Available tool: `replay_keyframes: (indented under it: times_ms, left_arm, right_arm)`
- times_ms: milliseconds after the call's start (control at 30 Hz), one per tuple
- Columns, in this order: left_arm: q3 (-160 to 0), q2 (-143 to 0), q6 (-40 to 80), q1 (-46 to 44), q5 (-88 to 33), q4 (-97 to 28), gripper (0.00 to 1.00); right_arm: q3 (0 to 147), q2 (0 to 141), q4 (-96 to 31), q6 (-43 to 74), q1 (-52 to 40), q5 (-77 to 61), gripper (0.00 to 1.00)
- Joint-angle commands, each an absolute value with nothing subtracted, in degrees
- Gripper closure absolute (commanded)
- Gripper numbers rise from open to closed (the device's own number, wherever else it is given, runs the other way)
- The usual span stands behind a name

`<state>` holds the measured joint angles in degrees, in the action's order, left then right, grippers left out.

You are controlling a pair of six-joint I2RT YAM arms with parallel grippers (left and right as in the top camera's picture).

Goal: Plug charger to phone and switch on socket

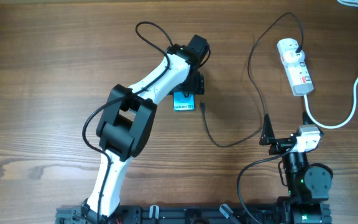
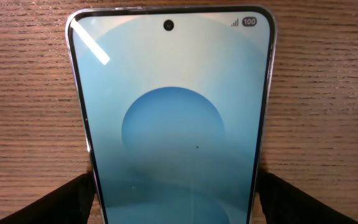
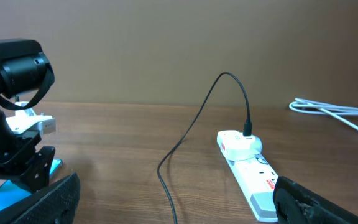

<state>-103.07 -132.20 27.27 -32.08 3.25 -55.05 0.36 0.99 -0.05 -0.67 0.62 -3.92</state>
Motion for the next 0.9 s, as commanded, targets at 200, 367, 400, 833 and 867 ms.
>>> replay_keyframes:
  times_ms: [200,367,400,833,867]
  left_arm:
    - [-100.3,-135.0,27.4,-32.1,2.4,-56.0,0.2]
    - [-100.3,-135.0,27.4,-32.1,2.4,-55.9,0.24]
    - [-100.3,-135.0,27.4,-32.1,2.4,-55.9,0.25]
    - [-100.6,-134.6,27.4,-32.1,2.4,-56.6,0.28]
    - [-100.6,-134.4,27.4,-32.1,2.4,-56.6,0.28]
  right_arm:
    - [0.3,0.6,0.1,0.1,0.4,-3.0,0.0]
    - [0.3,0.6,0.1,0.2,0.4,-3.0,0.0]
    - [0.3,0.6,0.1,0.2,0.4,-3.0,0.0]
    - [0.3,0.6,0.1,0.1,0.4,-3.0,0.0]
    - [0.3,0.6,0.1,0.1,0.4,-3.0,0.0]
